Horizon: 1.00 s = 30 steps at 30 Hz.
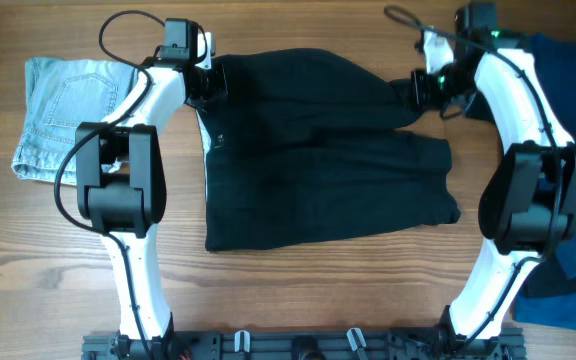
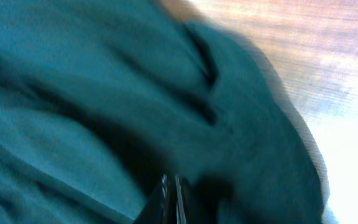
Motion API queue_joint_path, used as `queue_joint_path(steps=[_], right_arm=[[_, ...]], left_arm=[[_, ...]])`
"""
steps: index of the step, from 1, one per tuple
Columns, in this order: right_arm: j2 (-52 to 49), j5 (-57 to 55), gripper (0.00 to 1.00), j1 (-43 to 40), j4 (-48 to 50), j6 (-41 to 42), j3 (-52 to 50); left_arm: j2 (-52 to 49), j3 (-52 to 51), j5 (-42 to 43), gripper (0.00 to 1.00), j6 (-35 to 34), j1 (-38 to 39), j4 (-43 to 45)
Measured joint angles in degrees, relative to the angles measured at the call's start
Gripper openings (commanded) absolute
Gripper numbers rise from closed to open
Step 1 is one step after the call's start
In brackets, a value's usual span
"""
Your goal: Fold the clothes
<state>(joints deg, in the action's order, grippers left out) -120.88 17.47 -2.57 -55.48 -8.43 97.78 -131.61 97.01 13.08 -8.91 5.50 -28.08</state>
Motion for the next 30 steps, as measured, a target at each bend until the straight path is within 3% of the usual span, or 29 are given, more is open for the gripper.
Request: queue_joint_path(steps=[1, 4, 6, 9, 11, 13, 16, 18, 21, 22, 25, 30], right_arm=[[0.1, -0.8, 0.08, 0.0, 1.6, 0.2, -1.6], [1.4, -5.7, 0.08, -0.3, 22.4, 3.7, -18.8], [3.1, -5.8, 0.05, -0.3, 27.1, 6.4, -22.6], [3.6, -5.4, 0.14, -0.5, 27.3, 8.2, -23.0], [4.2, -3.5, 0.21, -0.5, 21.9, 8.3, -21.6], [8.5, -2.0, 0.27, -0.5, 20.3, 8.4, -20.3], [17.3, -1.0, 0.27, -0.5, 21.2, 6.6, -18.3], [20.2, -0.3, 0.34, -0.3, 22.1, 5.2, -17.6], [19.8, 0.3, 0.43, 1.0, 29.0, 3.0, -17.5], [19.6, 0.1, 0.56, 1.7, 31.6, 2.2, -17.4], [16.6, -0.9, 0.62, 2.3, 35.6, -1.1, -17.1], [5.6, -5.0, 0.64, 3.1, 38.6, -7.2, -17.0]], left_arm=[[0.0, 0.0, 0.0, 0.50, 0.0, 0.0, 0.0], [0.1, 0.0, -0.2, 0.49, 0.0, 0.0, -0.3], [0.1, 0.0, -0.3, 0.50, 0.0, -0.1, -0.6], [0.2, 0.0, -0.4, 0.50, 0.0, 0.0, -0.8], [0.2, 0.0, -0.4, 0.50, 0.0, -0.1, -0.9], [0.2, 0.0, -0.4, 0.50, 0.0, -0.1, -0.9], [0.2, 0.0, -0.4, 0.50, 0.0, -0.1, -0.9], [0.2, 0.0, -0.4, 0.50, 0.0, -0.1, -0.9], [0.2, 0.0, -0.4, 0.50, 0.0, -0.1, -0.9], [0.2, 0.0, -0.4, 0.50, 0.0, -0.1, -0.9], [0.2, 0.0, -0.4, 0.51, 0.0, -0.1, -0.9], [0.2, 0.0, -0.4, 0.51, 0.0, -0.1, -0.9]])
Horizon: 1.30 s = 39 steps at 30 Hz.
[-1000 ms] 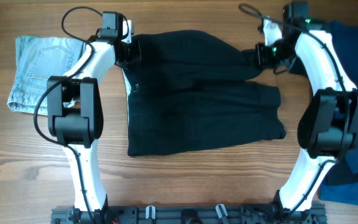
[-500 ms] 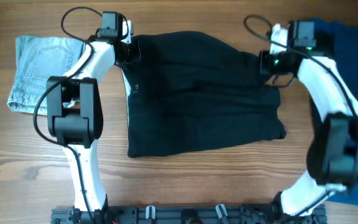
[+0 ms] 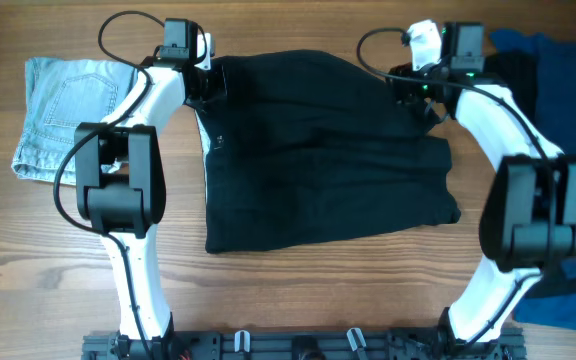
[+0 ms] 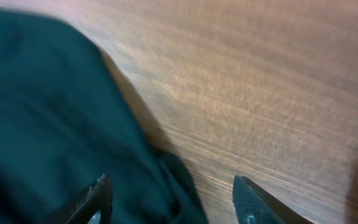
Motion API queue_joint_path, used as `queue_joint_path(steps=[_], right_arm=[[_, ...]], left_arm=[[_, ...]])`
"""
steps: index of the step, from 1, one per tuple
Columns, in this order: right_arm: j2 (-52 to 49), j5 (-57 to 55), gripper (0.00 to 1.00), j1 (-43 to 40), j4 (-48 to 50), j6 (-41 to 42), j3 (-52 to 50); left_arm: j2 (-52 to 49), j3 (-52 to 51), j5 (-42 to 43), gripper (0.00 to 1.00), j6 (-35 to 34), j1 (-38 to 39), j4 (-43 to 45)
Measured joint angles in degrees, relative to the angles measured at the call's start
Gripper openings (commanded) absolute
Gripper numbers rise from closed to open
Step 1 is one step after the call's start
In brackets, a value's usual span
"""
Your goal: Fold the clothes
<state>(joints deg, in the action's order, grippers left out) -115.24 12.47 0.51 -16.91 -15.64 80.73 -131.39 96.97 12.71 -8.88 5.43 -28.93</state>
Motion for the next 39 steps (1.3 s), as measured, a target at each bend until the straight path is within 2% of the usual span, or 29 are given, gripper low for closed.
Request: queue_joint_path(steps=[5, 11, 13, 14, 15, 16, 22, 25, 29, 32, 35, 39], right_arm=[[-3.4, -4.8, 0.58, 0.1, 4.0, -4.9, 0.0], [-3.5, -5.0, 0.55, 0.1, 0.2, -5.7, 0.0], [-3.5, -4.8, 0.50, 0.1, -0.6, -5.7, 0.0], [-3.5, -4.8, 0.44, 0.1, -0.6, -5.7, 0.0], [-3.7, -4.7, 0.19, 0.1, -0.6, -5.8, 0.0], [-3.9, -4.5, 0.05, 0.1, -0.6, -5.7, 0.0], [-6.8, -4.4, 0.04, 0.0, 4.3, -2.2, 0.0], [-6.6, -6.6, 0.04, -1.6, 5.5, 7.3, 0.0], [-5.4, -11.2, 0.04, -5.3, -1.7, 18.9, 0.3], [-5.4, -16.4, 0.05, -9.6, -3.0, 21.2, 0.2], [-5.2, -17.6, 0.17, -11.8, -1.9, 21.9, 0.3], [-2.1, -4.9, 0.04, -10.6, -3.8, 16.7, 4.8]], left_arm=[[0.0, 0.0, 0.0, 0.51, 0.0, 0.0, 0.0], [0.0, 0.0, 0.0, 0.51, 0.0, 0.0, 0.0], [0.0, 0.0, 0.0, 0.51, 0.0, 0.0, 0.0], [0.0, 0.0, 0.0, 0.51, 0.0, 0.0, 0.0], [0.0, 0.0, 0.0, 0.51, 0.0, 0.0, 0.0], [0.0, 0.0, 0.0, 0.50, 0.0, 0.0, 0.0], [0.0, 0.0, -0.7, 0.39, 0.0, -0.2, -0.4], [0.0, 0.0, -1.3, 0.38, 0.0, -0.3, -0.9], [0.0, 0.0, -1.6, 0.39, 0.0, -0.3, -1.1], [0.1, 0.0, -1.8, 0.39, 0.0, -0.3, -1.3], [0.1, 0.0, -1.9, 0.39, 0.0, -0.3, -1.6], [0.2, 0.0, -2.2, 0.39, 0.0, -0.3, -1.9]])
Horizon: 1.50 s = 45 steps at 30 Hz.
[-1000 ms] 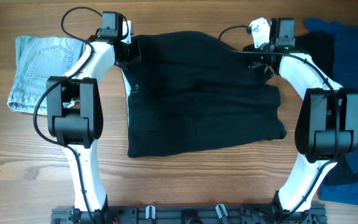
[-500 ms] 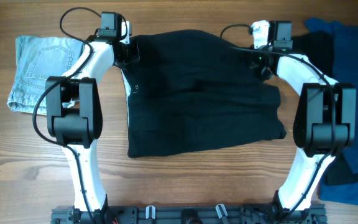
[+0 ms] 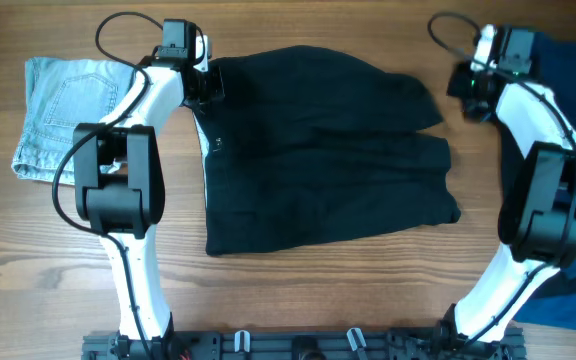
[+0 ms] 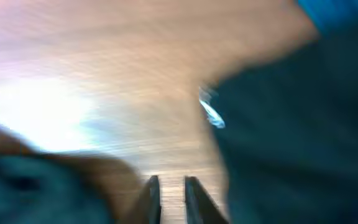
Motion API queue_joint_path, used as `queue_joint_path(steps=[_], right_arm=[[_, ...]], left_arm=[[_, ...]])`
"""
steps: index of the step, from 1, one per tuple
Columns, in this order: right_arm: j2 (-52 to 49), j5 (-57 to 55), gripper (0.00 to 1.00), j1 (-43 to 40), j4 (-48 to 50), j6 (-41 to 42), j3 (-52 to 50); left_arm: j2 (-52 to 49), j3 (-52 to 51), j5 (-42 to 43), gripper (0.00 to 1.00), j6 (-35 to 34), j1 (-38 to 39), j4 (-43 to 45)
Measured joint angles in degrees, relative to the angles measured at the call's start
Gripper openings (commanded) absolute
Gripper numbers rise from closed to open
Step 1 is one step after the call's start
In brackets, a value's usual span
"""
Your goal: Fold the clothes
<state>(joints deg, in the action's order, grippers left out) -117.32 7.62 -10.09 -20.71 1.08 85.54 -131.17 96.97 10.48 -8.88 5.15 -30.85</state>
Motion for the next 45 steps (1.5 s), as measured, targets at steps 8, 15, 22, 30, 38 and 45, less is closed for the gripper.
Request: queue_joint_path(steps=[8, 15, 22, 30, 38, 45], right_arm=[[0.7, 6.2, 0.04, 10.6, 5.9, -5.7, 4.4], [-6.6, 5.9, 0.04, 10.6, 6.2, -5.7, 4.4], [-7.1, 6.3, 0.18, 8.9, 4.5, -1.1, 4.4], [-7.1, 6.5, 0.16, 5.9, 0.1, -0.4, 4.4], [-6.6, 8.0, 0.35, 5.9, -2.3, -0.9, 4.4], [-1.3, 10.8, 0.40, 5.9, -4.1, -8.6, 4.4]], left_arm=[[0.1, 0.0, 1.6, 0.32, 0.0, -0.4, 0.2], [1.3, 0.0, 10.7, 0.23, -1.3, 1.6, -0.2], [1.4, 0.1, 13.8, 0.30, -9.3, 15.6, 21.7], [-1.4, 0.5, 1.3, 0.30, -13.3, 27.5, 29.0], [-6.1, 3.3, 0.0, 0.04, -13.8, 26.8, 16.4], [-2.2, 5.6, 3.0, 0.04, -12.0, 26.6, -17.6]])
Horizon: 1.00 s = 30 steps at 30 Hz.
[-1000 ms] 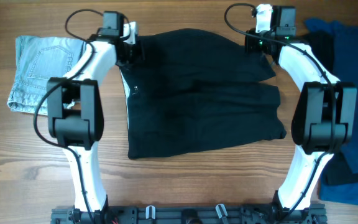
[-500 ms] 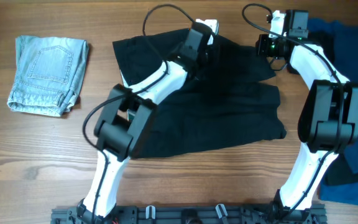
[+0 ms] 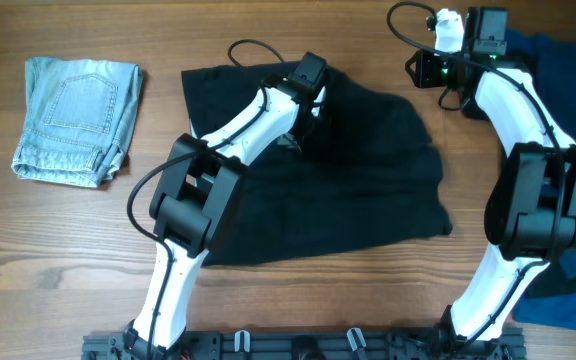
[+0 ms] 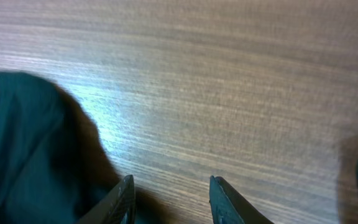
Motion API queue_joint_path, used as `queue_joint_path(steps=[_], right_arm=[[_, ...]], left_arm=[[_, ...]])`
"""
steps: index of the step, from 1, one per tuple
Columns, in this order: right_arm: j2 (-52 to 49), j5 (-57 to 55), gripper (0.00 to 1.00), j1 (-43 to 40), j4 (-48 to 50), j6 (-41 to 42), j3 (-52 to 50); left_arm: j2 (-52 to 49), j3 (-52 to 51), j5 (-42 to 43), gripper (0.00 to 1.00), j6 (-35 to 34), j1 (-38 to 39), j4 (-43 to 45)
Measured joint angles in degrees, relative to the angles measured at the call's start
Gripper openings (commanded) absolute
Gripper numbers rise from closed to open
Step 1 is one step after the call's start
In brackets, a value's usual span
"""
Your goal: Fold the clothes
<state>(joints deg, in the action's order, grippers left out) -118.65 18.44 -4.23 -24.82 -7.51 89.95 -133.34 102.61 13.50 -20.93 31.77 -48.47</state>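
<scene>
A black garment [image 3: 368, 170] lies spread across the middle of the table. My left gripper [image 3: 311, 88] sits over its upper middle; the overhead view does not show whether its jaws hold cloth. My right gripper [image 3: 420, 70] is just beyond the garment's upper right corner. In the right wrist view the right gripper [image 4: 171, 194] is open over bare wood, with the garment's dark edge [image 4: 23, 143] beside its left finger and nothing between the fingers.
Folded light-blue jeans [image 3: 76, 120] lie at the far left. A dark blue cloth lies along the right edge, partly behind my right arm. The wooden table [image 3: 318, 290] shows in front of the garment.
My left gripper has moved from the garment's upper left corner to its upper middle, and the cloth's left side has shifted. My right gripper went from near the blue cloth back to the garment's upper right corner and opened.
My left gripper stayed at the garment's upper left corner through the earlier moments. My right gripper was shut in the cloth at the upper right, then open beside that corner, then nearly shut over by the blue cloth. Now it is open at the corner again.
</scene>
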Motion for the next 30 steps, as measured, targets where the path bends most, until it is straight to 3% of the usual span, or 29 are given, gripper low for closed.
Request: queue_joint_path(steps=[6, 13, 22, 25, 30], right_arm=[[0.1, 0.1, 0.38, 0.0, -3.7, -0.5, 0.0], [0.1, 8.5, 0.39, 0.0, -24.7, -5.8, 0.1], [-0.5, 11.2, 0.39, 0.5, -17.4, -9.3, -5.5], [-1.5, 11.6, 0.34, 1.8, -16.7, -10.4, -5.6], [-4.1, 11.6, 0.35, 2.5, -15.5, -10.7, -6.3]], left_arm=[[4.3, -4.2, -2.2, 0.04, 2.6, 1.1, -8.5], [14.4, -5.0, -7.5, 0.11, 2.8, 3.5, -3.0], [14.3, -5.1, -11.8, 0.21, 2.8, 0.2, -1.5], [14.3, -5.1, -12.1, 0.22, 2.9, -4.2, -1.3], [14.3, -5.1, -12.4, 0.25, 2.9, -12.8, 1.2]])
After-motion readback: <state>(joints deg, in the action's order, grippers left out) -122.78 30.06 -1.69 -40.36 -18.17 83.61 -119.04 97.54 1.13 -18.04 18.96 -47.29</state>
